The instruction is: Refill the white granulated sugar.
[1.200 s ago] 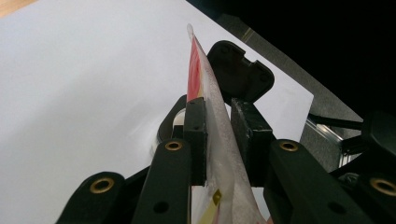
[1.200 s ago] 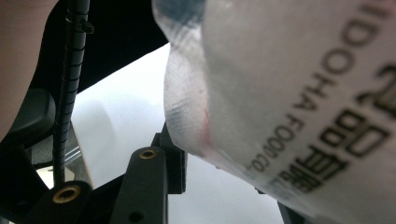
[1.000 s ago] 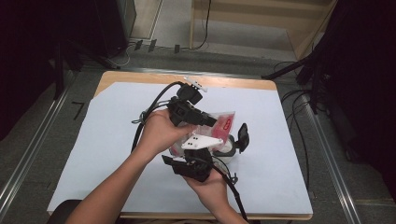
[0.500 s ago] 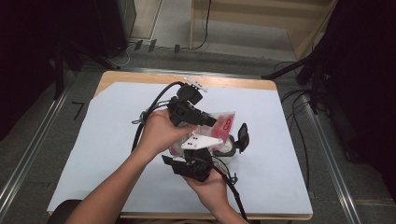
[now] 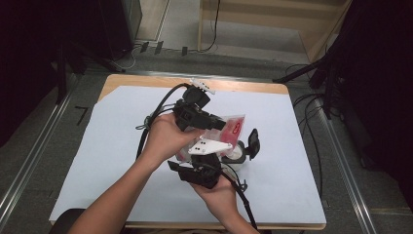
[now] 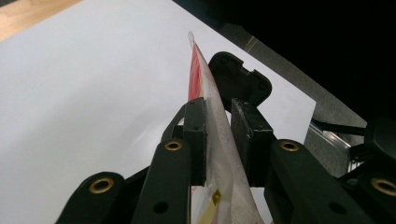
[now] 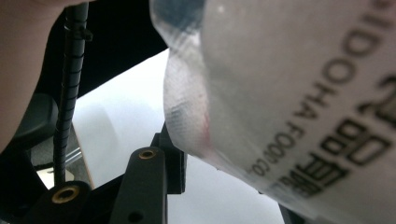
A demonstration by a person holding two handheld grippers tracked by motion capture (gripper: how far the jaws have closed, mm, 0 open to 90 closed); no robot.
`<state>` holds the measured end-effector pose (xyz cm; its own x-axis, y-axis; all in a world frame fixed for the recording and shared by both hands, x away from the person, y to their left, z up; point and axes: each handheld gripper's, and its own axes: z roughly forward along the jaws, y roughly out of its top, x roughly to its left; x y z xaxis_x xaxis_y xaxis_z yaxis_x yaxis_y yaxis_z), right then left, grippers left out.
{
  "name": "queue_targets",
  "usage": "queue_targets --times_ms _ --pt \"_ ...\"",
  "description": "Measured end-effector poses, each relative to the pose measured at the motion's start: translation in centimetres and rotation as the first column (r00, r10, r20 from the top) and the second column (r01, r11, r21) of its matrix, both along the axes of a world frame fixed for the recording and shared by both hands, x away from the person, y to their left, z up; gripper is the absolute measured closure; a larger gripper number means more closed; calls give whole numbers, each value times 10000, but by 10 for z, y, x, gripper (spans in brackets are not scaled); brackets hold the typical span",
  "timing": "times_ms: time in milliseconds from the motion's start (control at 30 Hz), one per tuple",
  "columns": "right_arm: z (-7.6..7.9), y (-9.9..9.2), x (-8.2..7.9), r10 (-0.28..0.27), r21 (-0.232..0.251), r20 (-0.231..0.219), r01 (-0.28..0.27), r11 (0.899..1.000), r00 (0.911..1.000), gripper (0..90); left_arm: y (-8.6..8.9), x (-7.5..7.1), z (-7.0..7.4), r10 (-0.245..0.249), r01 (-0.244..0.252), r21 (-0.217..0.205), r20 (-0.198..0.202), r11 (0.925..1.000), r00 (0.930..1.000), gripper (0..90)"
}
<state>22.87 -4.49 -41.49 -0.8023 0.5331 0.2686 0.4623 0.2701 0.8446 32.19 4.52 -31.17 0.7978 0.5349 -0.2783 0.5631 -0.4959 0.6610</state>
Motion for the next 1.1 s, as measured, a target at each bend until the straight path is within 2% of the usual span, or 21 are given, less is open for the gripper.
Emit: queue_targets --times_ms 100,167,367,567,800,1100 --pt "-3 1 2 29 17 -369 -28 10000 9993 633 0 3 -5 -5 5 23 -142 10000 9999 763" --pt "-4 0 3 39 -10 -437 -40 10000 9990 641 0 5 -7 25 -26 -44 -260 10000 9997 763" --pt "-3 0 2 -24 13 -154 24 10000 9999 641 -1 1 -2 3 -3 -33 -33 10000 10000 764" --pt "-4 0 2 -51 2 -172 51 10000 9998 641 -2 1 -3 -58 58 35 22 10000 10000 767" --pt "-2 -1 1 -52 -90 -148 50 9999 9999 644 -1 4 -5 -4 2 -69 -233 10000 9997 759" --pt "-2 -1 1 -32 -103 -121 30 9999 9999 644 -1 4 -5 -3 2 -60 -209 10000 9998 758"
